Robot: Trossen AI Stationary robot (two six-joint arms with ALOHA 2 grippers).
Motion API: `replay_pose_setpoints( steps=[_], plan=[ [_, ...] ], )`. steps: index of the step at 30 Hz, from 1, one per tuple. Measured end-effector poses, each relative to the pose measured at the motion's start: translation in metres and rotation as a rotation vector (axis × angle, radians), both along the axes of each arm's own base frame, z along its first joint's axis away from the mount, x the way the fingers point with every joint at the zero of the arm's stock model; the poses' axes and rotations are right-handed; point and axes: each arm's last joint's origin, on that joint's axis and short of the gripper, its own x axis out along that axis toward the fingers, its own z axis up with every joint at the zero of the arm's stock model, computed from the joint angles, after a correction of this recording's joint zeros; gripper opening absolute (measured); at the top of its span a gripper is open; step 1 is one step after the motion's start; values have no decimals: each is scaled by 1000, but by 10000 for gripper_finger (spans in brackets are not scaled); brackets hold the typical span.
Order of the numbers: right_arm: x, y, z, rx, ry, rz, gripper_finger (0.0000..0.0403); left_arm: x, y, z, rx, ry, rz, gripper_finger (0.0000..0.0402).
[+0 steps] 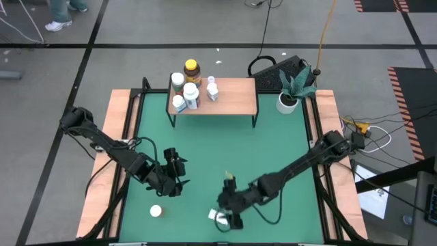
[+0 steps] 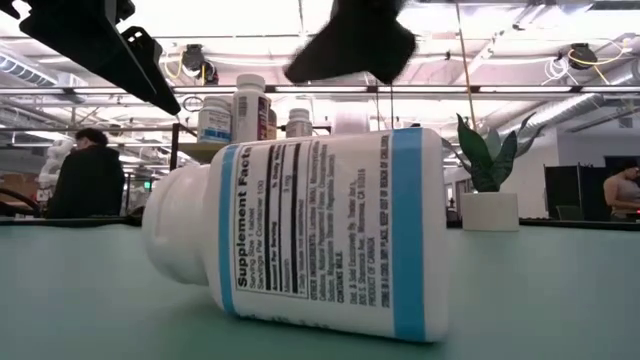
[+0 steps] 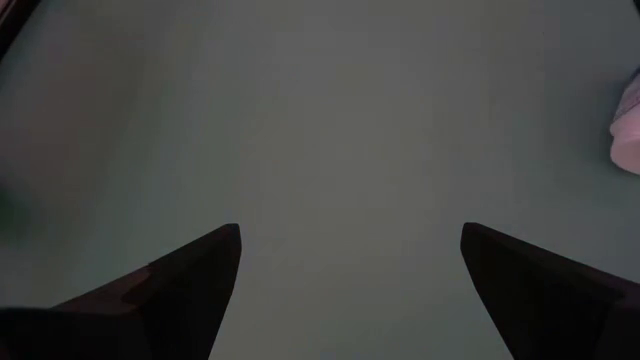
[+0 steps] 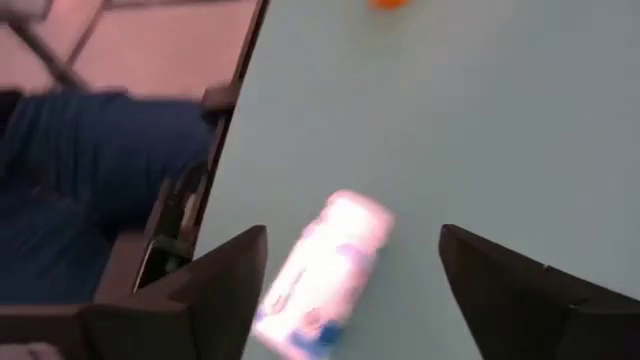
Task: Pick and place medicine bottles onto shelf by color
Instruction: Put the white blue medicine bottle on the shelf
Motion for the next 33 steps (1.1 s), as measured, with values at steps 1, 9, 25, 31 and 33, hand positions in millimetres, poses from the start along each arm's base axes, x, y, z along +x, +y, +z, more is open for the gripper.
replay_pose_setpoints(
  steps=[1,9,25,31,33],
  plan=[
    [-1,5,-5,-4,9,14,299,0,0,0,0,0,0,381],
    [-9,34,-39,-25,48,-56,335,0,0,0,2,0,-3,381],
    [-6,40,-65,12,110,-68,315,0,0,0,-5,-2,6,381],
    [-3,32,-68,19,140,-107,297,0,0,0,-5,-1,6,381],
    [-1,29,-66,35,146,-101,274,0,0,0,-5,-1,6,381]
  ],
)
